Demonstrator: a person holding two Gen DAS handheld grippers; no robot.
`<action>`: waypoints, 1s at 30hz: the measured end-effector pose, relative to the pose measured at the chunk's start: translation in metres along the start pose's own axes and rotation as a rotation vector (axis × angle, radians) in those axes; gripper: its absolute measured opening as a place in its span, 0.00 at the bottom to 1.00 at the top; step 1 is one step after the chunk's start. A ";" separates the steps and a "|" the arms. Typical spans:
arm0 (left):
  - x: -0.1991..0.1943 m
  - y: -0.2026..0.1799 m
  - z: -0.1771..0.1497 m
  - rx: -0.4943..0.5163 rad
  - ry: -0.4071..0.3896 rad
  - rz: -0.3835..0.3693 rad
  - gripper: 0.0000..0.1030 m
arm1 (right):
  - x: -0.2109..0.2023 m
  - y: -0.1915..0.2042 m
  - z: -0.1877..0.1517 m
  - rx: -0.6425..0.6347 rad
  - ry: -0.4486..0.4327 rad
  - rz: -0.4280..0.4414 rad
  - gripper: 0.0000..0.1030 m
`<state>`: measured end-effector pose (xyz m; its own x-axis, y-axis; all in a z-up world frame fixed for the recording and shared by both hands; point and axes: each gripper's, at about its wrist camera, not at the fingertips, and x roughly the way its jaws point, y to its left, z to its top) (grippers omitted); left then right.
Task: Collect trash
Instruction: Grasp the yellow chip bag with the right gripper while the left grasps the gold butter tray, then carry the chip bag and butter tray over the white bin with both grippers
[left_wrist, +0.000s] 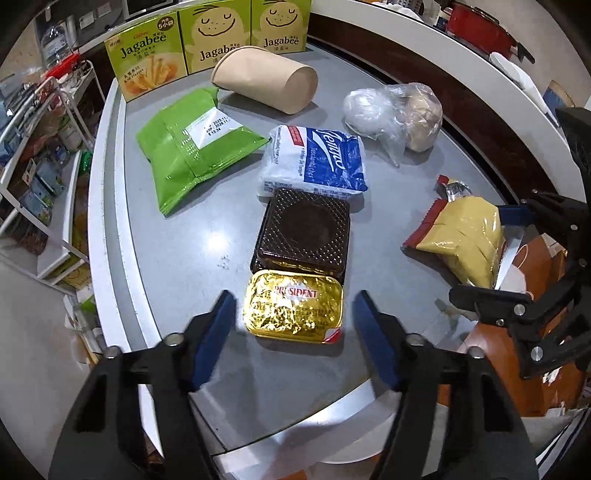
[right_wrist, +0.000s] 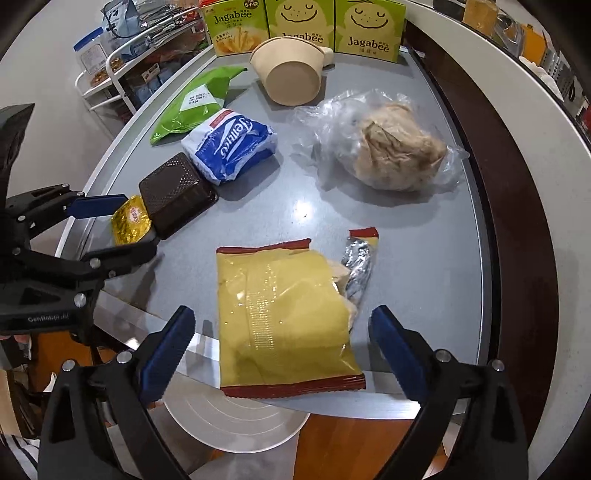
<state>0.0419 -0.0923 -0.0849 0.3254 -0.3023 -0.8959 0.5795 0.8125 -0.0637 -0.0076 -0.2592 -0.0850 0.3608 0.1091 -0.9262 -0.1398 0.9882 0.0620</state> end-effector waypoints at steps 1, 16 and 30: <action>-0.001 -0.001 0.000 0.007 0.002 0.003 0.57 | 0.001 0.000 0.001 -0.004 0.003 0.000 0.88; -0.012 -0.004 -0.005 -0.009 0.004 -0.022 0.50 | -0.008 0.008 0.014 -0.034 -0.032 0.029 0.39; -0.052 0.002 -0.020 -0.084 -0.067 -0.007 0.50 | -0.038 0.017 0.004 -0.035 -0.082 0.077 0.39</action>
<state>0.0119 -0.0650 -0.0474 0.3723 -0.3388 -0.8641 0.5185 0.8481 -0.1092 -0.0202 -0.2459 -0.0475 0.4218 0.1941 -0.8856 -0.2018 0.9724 0.1170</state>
